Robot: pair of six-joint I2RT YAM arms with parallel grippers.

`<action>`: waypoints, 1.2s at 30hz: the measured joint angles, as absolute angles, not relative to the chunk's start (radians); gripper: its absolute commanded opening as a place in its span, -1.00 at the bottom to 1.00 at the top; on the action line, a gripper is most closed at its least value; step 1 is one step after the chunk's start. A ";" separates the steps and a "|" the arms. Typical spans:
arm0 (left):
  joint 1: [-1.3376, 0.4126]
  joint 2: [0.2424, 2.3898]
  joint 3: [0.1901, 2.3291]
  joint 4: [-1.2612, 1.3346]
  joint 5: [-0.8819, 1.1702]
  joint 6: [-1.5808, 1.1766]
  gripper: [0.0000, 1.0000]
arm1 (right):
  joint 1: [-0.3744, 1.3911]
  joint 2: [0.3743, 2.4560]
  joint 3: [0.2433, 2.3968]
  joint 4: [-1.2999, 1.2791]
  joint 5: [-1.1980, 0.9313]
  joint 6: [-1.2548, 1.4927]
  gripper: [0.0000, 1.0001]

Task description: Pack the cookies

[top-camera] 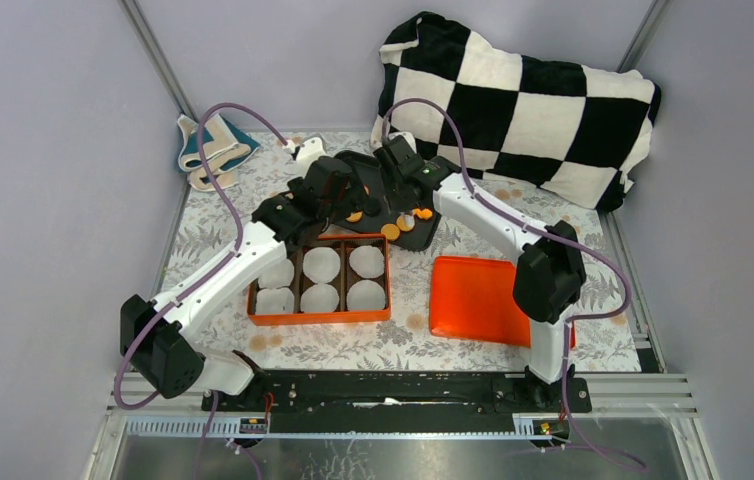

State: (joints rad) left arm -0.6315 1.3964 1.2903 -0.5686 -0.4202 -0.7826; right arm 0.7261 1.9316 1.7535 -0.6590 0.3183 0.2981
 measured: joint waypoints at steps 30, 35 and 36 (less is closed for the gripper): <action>-0.540 1.385 1.209 -0.533 -0.309 -0.778 0.82 | 0.658 2.202 1.899 -0.704 0.270 0.314 -1.00; -0.516 1.369 1.212 -0.536 -0.292 -0.778 0.85 | 0.658 2.184 1.874 -0.695 0.272 0.316 -1.00; -0.502 1.364 1.216 -0.538 -0.282 -0.775 0.85 | 0.658 2.160 1.843 -0.687 0.270 0.316 -1.00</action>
State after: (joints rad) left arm -0.5022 1.3640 1.2160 -0.5381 -0.2825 -0.7753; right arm 0.6579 2.1605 1.8427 -0.6868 0.2703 0.3161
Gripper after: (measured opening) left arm 0.916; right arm 0.454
